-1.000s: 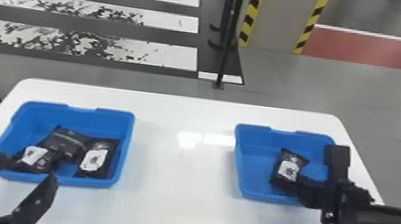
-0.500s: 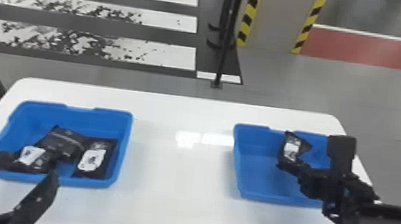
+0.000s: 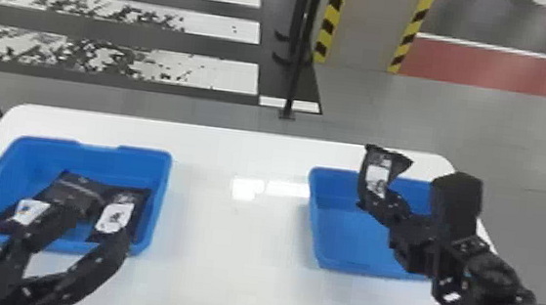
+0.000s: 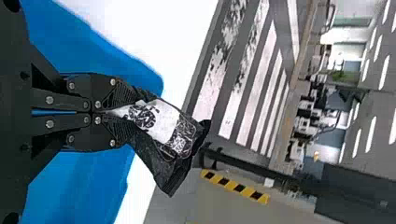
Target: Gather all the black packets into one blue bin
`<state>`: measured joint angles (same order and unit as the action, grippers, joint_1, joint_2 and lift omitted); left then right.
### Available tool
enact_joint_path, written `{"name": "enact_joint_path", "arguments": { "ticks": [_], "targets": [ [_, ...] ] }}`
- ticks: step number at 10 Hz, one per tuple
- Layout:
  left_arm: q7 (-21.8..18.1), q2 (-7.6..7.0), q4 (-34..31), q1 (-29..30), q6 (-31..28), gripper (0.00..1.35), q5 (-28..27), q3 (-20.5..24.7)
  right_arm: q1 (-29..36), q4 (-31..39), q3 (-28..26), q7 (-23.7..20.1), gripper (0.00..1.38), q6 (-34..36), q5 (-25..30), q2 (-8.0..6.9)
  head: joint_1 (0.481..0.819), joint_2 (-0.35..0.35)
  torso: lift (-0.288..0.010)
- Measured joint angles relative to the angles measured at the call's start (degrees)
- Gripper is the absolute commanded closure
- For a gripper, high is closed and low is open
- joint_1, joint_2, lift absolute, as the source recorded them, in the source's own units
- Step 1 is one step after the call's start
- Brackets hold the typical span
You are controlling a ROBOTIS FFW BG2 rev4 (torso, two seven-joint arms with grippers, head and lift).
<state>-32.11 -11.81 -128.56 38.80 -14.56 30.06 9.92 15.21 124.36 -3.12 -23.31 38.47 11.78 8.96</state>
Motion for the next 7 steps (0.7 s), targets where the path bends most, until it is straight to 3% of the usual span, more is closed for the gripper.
{"name": "enact_joint_path", "arguments": {
  "ticks": [3, 7],
  "targets": [
    [-1.82, -1.96, 3.38, -8.14, -5.59, 0.25, 9.42, -6.27, 3.74, 5.46, 7.64, -1.0, 1.28, -1.17, 1.94, 1.24, 0.695, -0.068, -0.11],
    [-2.54, -2.87, 14.72, -22.4, -7.91, 0.25, 19.15, -16.26, 6.93, 12.44, 14.89, -1.95, 1.28, -1.48, 3.59, 3.62, 0.695, -0.067, -0.11]
  ]
}}
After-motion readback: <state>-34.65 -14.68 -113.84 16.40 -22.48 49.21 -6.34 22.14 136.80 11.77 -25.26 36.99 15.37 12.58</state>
